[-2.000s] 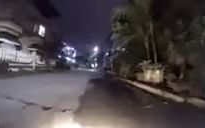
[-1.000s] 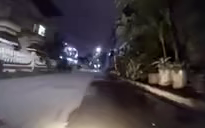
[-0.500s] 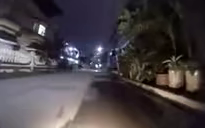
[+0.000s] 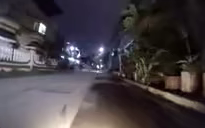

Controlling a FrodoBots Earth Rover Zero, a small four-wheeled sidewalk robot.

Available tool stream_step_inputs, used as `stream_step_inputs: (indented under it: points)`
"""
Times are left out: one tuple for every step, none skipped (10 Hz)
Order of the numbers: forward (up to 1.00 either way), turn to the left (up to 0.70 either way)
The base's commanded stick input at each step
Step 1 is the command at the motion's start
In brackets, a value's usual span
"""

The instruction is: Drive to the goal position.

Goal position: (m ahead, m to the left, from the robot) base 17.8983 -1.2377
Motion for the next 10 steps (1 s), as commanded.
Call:
stream_step_inputs:
  points:
    - [0.7, 0.0]
    - [0.7, 0.0]
    - [0.7, 0.0]
    - [0.7, 0.0]
    - [0.7, 0.0]
    - [0.7, 0.0]
    - [0.7, 0.0]
    - [0.7, 0.0]
    - [0.7, 0.0]
    - [0.7, 0.0]
